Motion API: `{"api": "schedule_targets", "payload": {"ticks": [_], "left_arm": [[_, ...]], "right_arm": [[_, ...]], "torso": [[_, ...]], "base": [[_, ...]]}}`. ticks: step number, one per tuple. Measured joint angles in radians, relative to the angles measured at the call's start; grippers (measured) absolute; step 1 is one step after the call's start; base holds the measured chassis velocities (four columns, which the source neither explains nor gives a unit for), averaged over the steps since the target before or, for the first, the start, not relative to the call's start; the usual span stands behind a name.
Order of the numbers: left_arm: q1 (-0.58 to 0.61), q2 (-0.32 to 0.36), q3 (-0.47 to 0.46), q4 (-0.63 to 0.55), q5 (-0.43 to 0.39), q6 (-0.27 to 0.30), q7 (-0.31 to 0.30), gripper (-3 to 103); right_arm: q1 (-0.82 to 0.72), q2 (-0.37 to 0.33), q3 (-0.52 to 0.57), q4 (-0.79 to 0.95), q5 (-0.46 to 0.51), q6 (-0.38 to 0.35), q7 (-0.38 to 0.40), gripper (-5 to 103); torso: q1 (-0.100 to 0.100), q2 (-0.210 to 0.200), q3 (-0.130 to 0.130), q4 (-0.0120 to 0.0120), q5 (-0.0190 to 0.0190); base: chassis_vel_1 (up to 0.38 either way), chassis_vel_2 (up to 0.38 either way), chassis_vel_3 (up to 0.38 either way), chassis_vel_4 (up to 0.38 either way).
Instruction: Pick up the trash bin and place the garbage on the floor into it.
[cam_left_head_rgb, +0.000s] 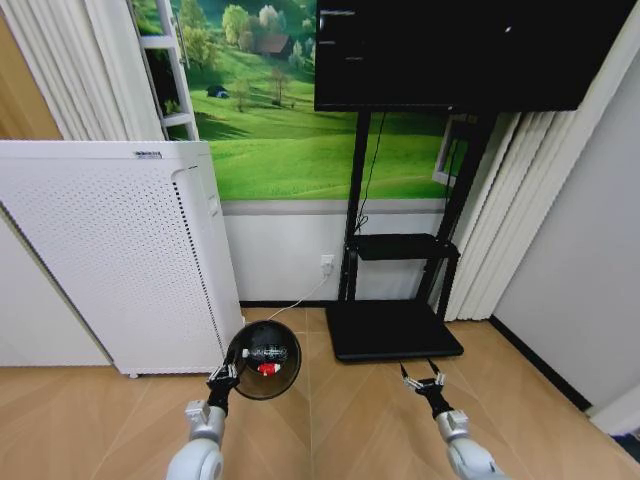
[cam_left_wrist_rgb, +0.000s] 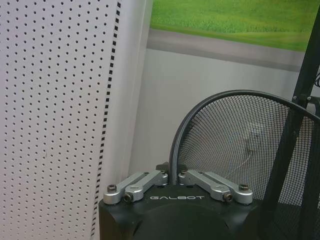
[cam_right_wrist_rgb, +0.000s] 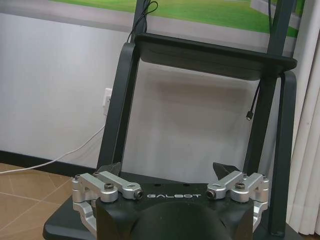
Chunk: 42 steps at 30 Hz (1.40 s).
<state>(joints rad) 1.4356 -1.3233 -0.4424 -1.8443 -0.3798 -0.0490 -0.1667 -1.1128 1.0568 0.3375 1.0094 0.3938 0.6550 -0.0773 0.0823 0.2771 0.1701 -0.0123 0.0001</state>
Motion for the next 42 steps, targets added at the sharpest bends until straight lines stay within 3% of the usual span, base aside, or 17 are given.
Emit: {"api": "schedule_targets", "payload": {"ticks": [13, 31, 34, 36, 39, 42], "left_arm": [[0.007, -0.009, -0.005, 0.01, 0.006, -0.008, 0.007, 3], [-0.006, -0.015, -0.003, 0.028, 0.008, -0.006, 0.005, 3], [-0.003, -0.018, -0.004, 0.029, 0.01, -0.007, 0.007, 3], [0.001, -0.022, -0.007, 0.036, 0.017, -0.013, 0.015, 3], [0.003, -0.023, -0.01, 0.04, 0.02, -0.017, 0.016, 3], [0.003, -0.021, -0.016, 0.045, 0.019, -0.02, 0.021, 3]], "right_arm": [[-0.003, -0.01, -0.022, 0.011, 0.007, 0.003, 0.004, 100], [0.001, -0.015, -0.029, -0.004, 0.003, 0.015, -0.005, 100], [0.008, -0.01, -0.025, -0.028, -0.052, 0.032, 0.0, 100], [-0.004, -0.019, -0.021, -0.049, -0.145, 0.046, -0.001, 100], [-0.042, -0.04, -0.021, -0.031, -0.185, 0.04, -0.011, 100], [-0.114, -0.087, 0.012, -0.006, -0.239, 0.066, -0.111, 100]], "torso": [[0.001, 0.0, 0.0, 0.0002, 0.0001], [0.0, 0.0, 0.0, 0.0, -0.0001], [0.0, 0.0, 0.0, -0.0001, 0.0002], [0.0, 0.0, 0.0, 0.0, 0.0001], [0.0, 0.0, 0.0, 0.0002, 0.0004], [0.0, 0.0, 0.0, -0.0002, 0.0003]], "base": [[-0.181, -0.036, 0.173, 0.031], [-0.29, -0.307, 0.269, 0.31], [-0.353, -0.315, 0.321, 0.318], [-0.193, -0.252, 0.211, 0.164], [-0.087, -0.132, 0.173, 0.083], [-0.004, -0.019, 0.048, 0.054]]}}
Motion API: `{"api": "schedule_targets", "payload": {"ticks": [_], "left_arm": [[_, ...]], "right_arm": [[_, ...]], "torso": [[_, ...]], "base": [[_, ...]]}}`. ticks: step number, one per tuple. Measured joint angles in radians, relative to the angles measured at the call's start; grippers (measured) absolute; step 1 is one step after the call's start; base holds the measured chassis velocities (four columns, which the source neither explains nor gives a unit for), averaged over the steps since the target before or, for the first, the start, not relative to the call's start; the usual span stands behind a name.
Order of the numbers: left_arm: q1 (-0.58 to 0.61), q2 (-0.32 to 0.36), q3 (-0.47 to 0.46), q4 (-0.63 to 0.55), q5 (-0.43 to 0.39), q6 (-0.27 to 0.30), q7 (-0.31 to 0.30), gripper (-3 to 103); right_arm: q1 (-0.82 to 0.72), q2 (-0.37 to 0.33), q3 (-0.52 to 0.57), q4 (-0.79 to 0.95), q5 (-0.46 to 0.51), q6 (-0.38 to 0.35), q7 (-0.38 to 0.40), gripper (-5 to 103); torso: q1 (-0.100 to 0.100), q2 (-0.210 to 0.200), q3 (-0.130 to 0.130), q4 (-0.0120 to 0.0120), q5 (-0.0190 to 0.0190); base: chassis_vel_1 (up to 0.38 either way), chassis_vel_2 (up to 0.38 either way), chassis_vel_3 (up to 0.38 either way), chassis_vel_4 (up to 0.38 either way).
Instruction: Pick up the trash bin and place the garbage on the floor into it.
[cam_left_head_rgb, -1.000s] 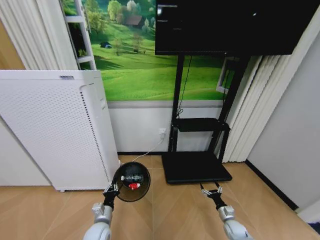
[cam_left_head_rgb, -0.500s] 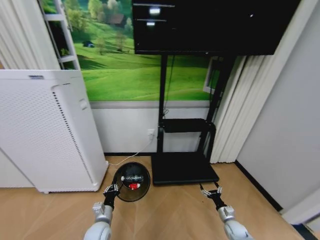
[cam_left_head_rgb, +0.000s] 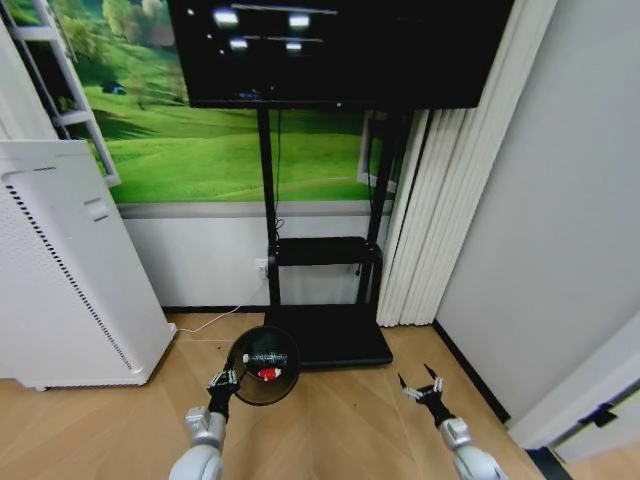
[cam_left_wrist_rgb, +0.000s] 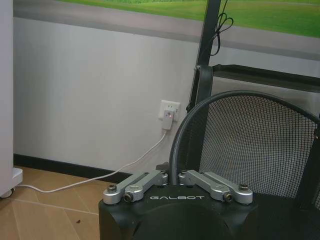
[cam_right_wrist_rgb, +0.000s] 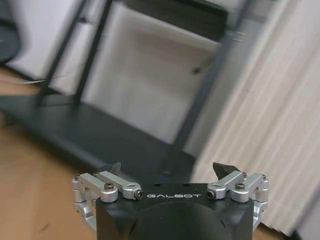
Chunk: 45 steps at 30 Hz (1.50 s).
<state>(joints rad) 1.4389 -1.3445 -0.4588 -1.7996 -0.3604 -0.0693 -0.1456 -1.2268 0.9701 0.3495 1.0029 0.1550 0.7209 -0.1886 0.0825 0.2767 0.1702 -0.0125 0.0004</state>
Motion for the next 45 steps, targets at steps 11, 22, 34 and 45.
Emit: {"api": "schedule_targets", "payload": {"ticks": [11, 22, 34, 45], "left_arm": [[-0.031, -0.006, -0.008, 0.023, -0.032, -0.01, 0.011, 3], [-0.029, -0.018, -0.014, 0.018, -0.066, -0.017, 0.025, 3], [-0.049, -0.01, -0.035, 0.052, -0.155, -0.022, 0.043, 3], [-0.036, -0.001, -0.065, 0.06, -0.184, -0.031, 0.051, 3]], "right_arm": [[-0.101, -0.222, 0.126, 0.019, -0.207, 0.086, -0.218, 100], [-0.092, -0.289, 0.077, -0.071, -0.398, 0.086, -0.182, 100], [-0.264, -0.424, 0.112, -0.081, -0.492, 0.086, -0.162, 100], [-0.444, -0.408, 0.152, -0.038, -0.484, 0.087, -0.194, 100]], "torso": [[0.0, 0.0, 0.0, 0.0003, -0.0006], [0.0, 0.0, 0.0, 0.0003, 0.0], [0.0, 0.0, 0.0, 0.0, -0.0002], [0.0, 0.0, 0.0, 0.0002, -0.0004]], "base": [[0.039, 0.044, -0.045, -0.043], [0.0, 0.0, 0.0, 0.0], [0.0, 0.0, 0.0, 0.0], [0.0, 0.0, 0.0, 0.0]]}}
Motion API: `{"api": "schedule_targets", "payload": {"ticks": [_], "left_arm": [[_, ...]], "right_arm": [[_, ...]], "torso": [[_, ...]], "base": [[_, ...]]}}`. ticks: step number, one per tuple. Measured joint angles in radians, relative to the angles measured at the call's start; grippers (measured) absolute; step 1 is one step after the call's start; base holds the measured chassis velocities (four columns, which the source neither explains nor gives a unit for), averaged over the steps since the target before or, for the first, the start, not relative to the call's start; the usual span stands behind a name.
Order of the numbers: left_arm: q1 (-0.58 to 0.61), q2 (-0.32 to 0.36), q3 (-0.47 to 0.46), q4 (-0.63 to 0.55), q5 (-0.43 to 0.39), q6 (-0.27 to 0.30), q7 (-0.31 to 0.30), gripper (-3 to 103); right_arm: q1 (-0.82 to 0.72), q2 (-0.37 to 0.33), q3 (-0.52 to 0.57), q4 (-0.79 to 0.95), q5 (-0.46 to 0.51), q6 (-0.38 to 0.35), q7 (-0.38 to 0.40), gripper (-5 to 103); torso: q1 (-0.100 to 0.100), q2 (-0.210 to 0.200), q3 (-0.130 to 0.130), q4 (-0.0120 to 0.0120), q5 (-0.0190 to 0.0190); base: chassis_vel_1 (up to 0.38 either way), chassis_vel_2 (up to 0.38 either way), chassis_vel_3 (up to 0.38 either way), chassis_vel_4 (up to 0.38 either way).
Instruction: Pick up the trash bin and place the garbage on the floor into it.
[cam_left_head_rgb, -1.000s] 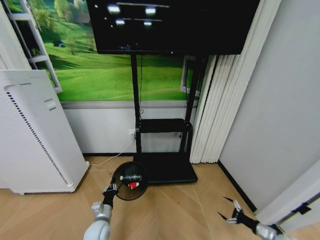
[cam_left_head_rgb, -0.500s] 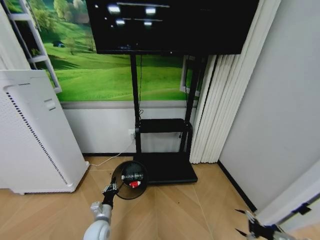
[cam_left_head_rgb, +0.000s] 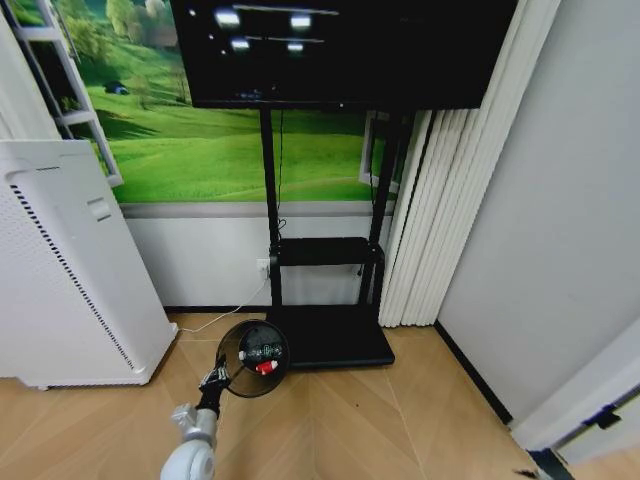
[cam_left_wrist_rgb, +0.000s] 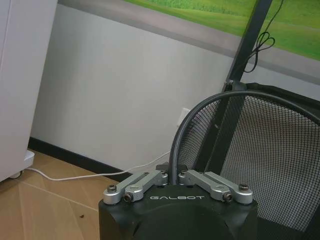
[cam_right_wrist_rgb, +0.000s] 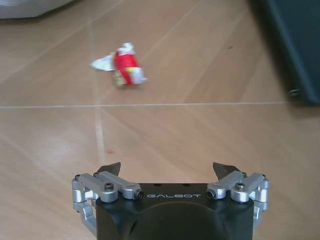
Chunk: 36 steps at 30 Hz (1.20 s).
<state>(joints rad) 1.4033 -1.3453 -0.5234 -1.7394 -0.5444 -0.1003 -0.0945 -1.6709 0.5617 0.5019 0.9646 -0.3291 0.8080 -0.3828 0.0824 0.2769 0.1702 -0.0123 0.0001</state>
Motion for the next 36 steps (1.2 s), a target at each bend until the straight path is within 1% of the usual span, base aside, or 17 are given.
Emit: {"api": "schedule_targets", "payload": {"ticks": [1, 2, 3, 4, 6, 7, 10, 12, 15, 17, 21, 22, 27, 28, 30, 32, 36], "left_arm": [[0.0, 0.001, -0.004, 0.001, -0.004, 0.0, 0.0, 3], [0.0, 0.001, -0.004, 0.001, -0.004, 0.0, 0.0, 3], [0.0, 0.002, -0.009, 0.001, -0.009, 0.0, 0.001, 3], [0.0, 0.002, -0.009, 0.001, -0.009, 0.0, 0.001, 3], [-0.003, 0.004, -0.019, 0.014, -0.012, -0.001, 0.002, 3], [-0.003, 0.004, -0.019, 0.014, -0.012, -0.001, 0.002, 3], [-0.004, 0.003, -0.025, 0.022, -0.012, -0.001, 0.004, 3], [-0.006, 0.003, -0.025, 0.032, -0.012, -0.002, 0.005, 3], [-0.016, 0.007, -0.015, 0.04, -0.011, -0.002, 0.005, 3], [-0.038, 0.01, 0.001, 0.056, -0.011, 0.001, 0.005, 3], [-0.061, 0.011, 0.022, 0.072, -0.011, 0.008, 0.004, 3], [-0.07, 0.011, 0.029, 0.078, -0.011, 0.011, 0.004, 3], [-0.085, 0.011, 0.032, 0.084, -0.013, 0.016, 0.003, 3], [-0.093, 0.019, 0.032, 0.084, -0.018, 0.02, 0.002, 3], [-0.095, 0.023, 0.031, 0.085, -0.018, 0.02, 0.002, 3], [-0.097, 0.036, 0.03, 0.088, -0.021, 0.024, 0.0, 3], [-0.101, 0.045, 0.032, 0.091, -0.022, 0.027, -0.001, 3]], "right_arm": [[-0.004, 0.017, -0.004, -0.013, -0.021, 0.0, 0.0, 100], [-0.004, 0.017, -0.004, -0.013, -0.021, 0.0, 0.0, 100], [-0.01, 0.042, -0.012, -0.025, -0.032, 0.0, 0.0, 100], [-0.01, 0.042, -0.012, -0.025, -0.032, 0.0, 0.0, 100], [-0.001, 0.085, -0.037, -0.026, -0.044, 0.0, 0.0, 100], [-0.001, 0.085, -0.037, -0.026, -0.044, 0.0, 0.0, 100], [0.045, 0.114, -0.058, -0.026, -0.065, 0.0, -0.003, 100], [0.09, 0.135, -0.08, -0.03, -0.072, 0.0, -0.008, 100], [0.098, 0.141, -0.081, -0.031, -0.072, 0.0, -0.01, 100], [0.122, 0.144, -0.083, -0.063, -0.078, -0.001, -0.01, 100], [0.145, 0.148, -0.083, -0.113, -0.096, -0.002, -0.008, 100], [0.152, 0.151, -0.084, -0.133, -0.101, -0.002, -0.007, 100], [0.183, 0.172, -0.096, -0.16, -0.123, -0.002, -0.006, 100], [0.188, 0.184, -0.107, -0.157, -0.1, -0.003, -0.007, 100], [0.19, 0.188, -0.112, -0.155, -0.093, -0.003, -0.008, 100], [0.227, 0.199, -0.131, -0.173, -0.085, -0.003, -0.009, 100], [0.32, 0.197, -0.17, -0.254, -0.085, -0.004, -0.006, 100]], "torso": [[0.0, 0.0, 0.0, -0.0002, 0.0002], [0.0, 0.0, 0.0, -0.0002, 0.0002], [0.0, 0.0, 0.0, -0.0002, 0.0], [0.0, 0.0, 0.0, -0.0002, 0.0], [0.0, 0.0, 0.0, -0.0005, -0.0001], [0.0, 0.0, 0.0, -0.0005, -0.0001], [0.0, 0.0, 0.0, -0.0003, -0.0001], [0.0, 0.0, 0.0, 0.0011, 0.0002], [0.0, 0.0, 0.0, 0.0008, -0.0001], [0.0, 0.0, 0.0, -0.0001, 0.0], [0.0, 0.0, 0.0, 0.0001, -0.0004], [0.0, 0.0, 0.0, -0.0003, -0.0003], [0.0, 0.0, 0.0, 0.0, -0.0004], [0.0, 0.0, 0.0, -0.0001, 0.0001], [0.0, 0.0, 0.0, -0.0001, 0.0002], [0.0, 0.0, 0.0, -0.0002, -0.0001], [0.0, 0.0, 0.0, 0.0003, 0.0]], "base": [[0.0, 0.0, 0.0, 0.0], [0.0, 0.0, 0.0, 0.0], [0.0, 0.0, 0.0, 0.0], [0.0, 0.0, 0.0, 0.0], [0.0, 0.0, 0.0, 0.0], [0.0, 0.0, 0.0, 0.0], [0.0, 0.0, 0.0, 0.0], [0.0, 0.0, 0.0, 0.0], [0.0, 0.0, 0.0, 0.0], [0.0, 0.0, 0.0, 0.0], [0.0, 0.0, 0.0, 0.0], [0.0, 0.0, 0.0, 0.0], [0.0, 0.0, 0.0, 0.0], [0.0, 0.0, 0.0, 0.0], [0.0, 0.0, 0.0, 0.0], [0.0, 0.0, 0.0, 0.0], [0.0, 0.0, 0.0, 0.0]]}}
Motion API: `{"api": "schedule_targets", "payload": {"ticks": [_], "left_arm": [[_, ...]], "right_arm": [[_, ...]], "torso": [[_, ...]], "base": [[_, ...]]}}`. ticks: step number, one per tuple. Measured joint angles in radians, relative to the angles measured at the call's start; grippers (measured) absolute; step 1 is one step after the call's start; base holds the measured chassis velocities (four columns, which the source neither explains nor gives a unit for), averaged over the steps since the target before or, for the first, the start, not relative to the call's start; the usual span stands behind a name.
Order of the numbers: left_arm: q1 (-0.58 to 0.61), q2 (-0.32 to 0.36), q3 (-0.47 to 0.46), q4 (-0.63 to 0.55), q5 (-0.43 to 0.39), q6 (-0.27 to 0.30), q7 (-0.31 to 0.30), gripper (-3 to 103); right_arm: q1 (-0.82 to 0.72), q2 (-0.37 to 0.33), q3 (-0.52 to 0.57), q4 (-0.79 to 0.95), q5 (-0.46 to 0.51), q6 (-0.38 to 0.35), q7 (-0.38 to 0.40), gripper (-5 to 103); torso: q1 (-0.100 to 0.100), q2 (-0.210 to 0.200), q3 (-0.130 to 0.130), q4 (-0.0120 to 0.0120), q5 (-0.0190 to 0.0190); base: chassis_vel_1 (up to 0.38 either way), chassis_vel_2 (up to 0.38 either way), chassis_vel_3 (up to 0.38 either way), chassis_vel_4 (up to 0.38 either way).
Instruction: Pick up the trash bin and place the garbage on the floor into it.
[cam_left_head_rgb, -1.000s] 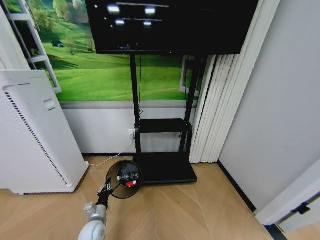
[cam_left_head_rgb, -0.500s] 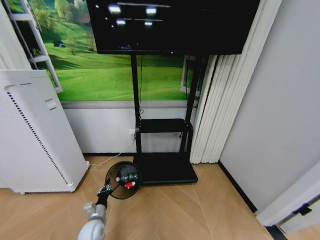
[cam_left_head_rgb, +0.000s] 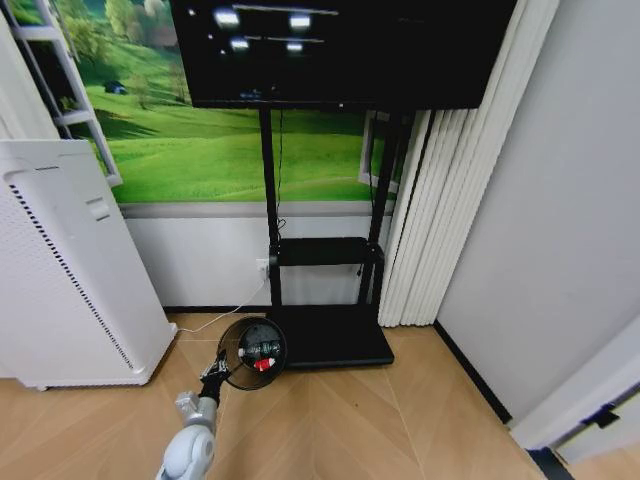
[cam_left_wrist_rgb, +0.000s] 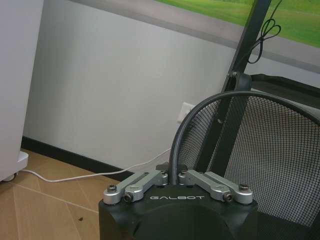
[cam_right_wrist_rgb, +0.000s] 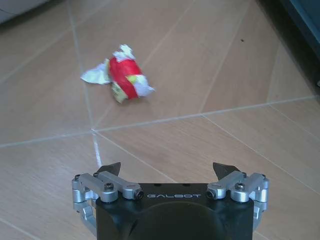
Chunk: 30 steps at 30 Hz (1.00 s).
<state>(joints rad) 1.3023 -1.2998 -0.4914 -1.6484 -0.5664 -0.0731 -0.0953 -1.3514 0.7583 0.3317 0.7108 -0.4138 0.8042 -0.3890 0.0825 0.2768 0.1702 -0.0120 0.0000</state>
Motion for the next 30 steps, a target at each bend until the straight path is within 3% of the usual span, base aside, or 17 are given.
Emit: {"api": "schedule_targets", "payload": {"ticks": [10, 15, 20, 30], "left_arm": [[-0.009, -0.01, 0.013, -0.007, 0.005, 0.011, -0.005, 3], [-0.007, -0.007, 0.013, -0.008, 0.005, 0.011, -0.005, 3], [-0.004, 0.009, 0.006, -0.007, 0.001, 0.011, -0.005, 3], [-0.011, -0.01, 0.01, 0.003, 0.004, 0.01, -0.005, 3]], "right_arm": [[0.143, 0.005, -0.044, -0.094, -0.041, -0.001, 0.002, 100], [0.103, 0.01, -0.048, -0.029, -0.012, -0.001, -0.015, 100], [-0.023, -0.008, -0.031, 0.156, 0.074, 0.0, -0.133, 100], [-0.022, 0.028, -0.043, 0.146, 0.061, 0.0, -0.168, 100]], "torso": [[0.0, 0.0, 0.0, 0.0002, -0.0001], [0.0, 0.0, 0.0, -0.0002, 0.0], [0.0, 0.0, 0.0, -0.0002, -0.0003], [0.0, 0.0, 0.0, -0.0003, 0.0]], "base": [[0.0, 0.0, 0.0, 0.0], [0.0, 0.0, 0.0, 0.0], [0.0, 0.0, 0.0, 0.0], [0.0, 0.0, 0.0, 0.0]]}}
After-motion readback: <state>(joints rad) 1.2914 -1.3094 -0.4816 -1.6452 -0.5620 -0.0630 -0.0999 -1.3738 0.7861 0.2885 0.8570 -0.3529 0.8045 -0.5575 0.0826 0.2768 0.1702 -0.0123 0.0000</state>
